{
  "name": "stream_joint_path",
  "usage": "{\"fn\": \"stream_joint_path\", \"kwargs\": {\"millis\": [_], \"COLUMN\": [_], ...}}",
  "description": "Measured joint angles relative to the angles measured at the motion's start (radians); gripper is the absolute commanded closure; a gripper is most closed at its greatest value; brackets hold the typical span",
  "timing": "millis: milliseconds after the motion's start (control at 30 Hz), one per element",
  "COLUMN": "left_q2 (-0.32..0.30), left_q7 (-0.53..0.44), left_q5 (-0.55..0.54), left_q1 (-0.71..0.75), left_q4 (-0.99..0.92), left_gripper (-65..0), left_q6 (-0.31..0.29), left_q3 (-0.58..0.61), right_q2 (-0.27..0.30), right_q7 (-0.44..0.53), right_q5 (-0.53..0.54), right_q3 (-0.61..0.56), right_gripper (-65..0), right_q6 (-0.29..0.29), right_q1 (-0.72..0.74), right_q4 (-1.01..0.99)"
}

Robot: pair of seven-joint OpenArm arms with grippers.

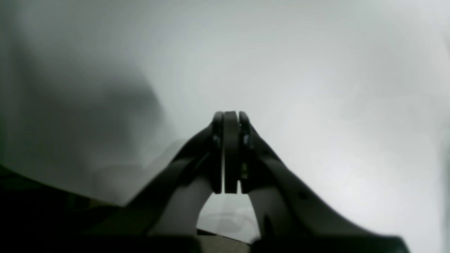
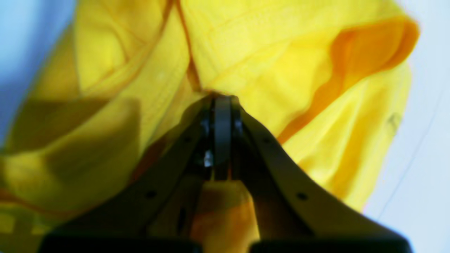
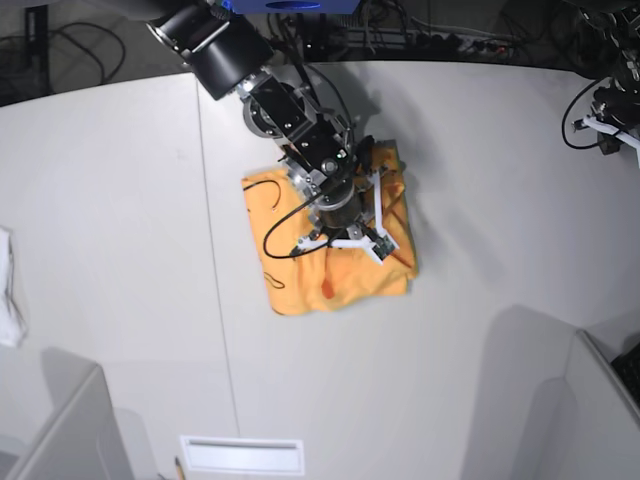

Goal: Fold the T-shirt properly
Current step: 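Press and tuck the folded bundle edges with the right gripper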

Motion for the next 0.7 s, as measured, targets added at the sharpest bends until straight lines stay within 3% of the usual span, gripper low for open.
{"fn": "stream_joint_path", "kwargs": {"millis": [200,467,633,700], "left_q2": [0.0,0.039,0.049,0.049], "left_q7": [0.0,0.001,0.0,0.0], "left_q5": [-0.001,0.002,0.002,-0.003], "left_q1": [0.0,0.0,-0.011,-0.011], "left_q4": [0.0,0.047,0.054,0.054], "left_gripper": [0.0,0.0,0.0,0.0], "left_q6": [0.0,0.0,0.001,-0.004], "left_q3": [0.0,0.005,0.005,0.005], "right_q2": [-0.005,-0.01,-0.016,-0.021], "right_q7": [0.026,0.116,0.233,0.223], "right_q5": [0.026,0.381,0.621,0.64], "right_q3": [0.0,-0.003,-0.132,-0.164], "right_gripper": [0.0,0.0,0.0,0.0], "right_q6": [0.0,-0.001,-0.004,0.0], "right_q1": [0.085,0.251,0.342,0.363], "right_q4": [-0.011,-0.165,-0.167,-0.145]}}
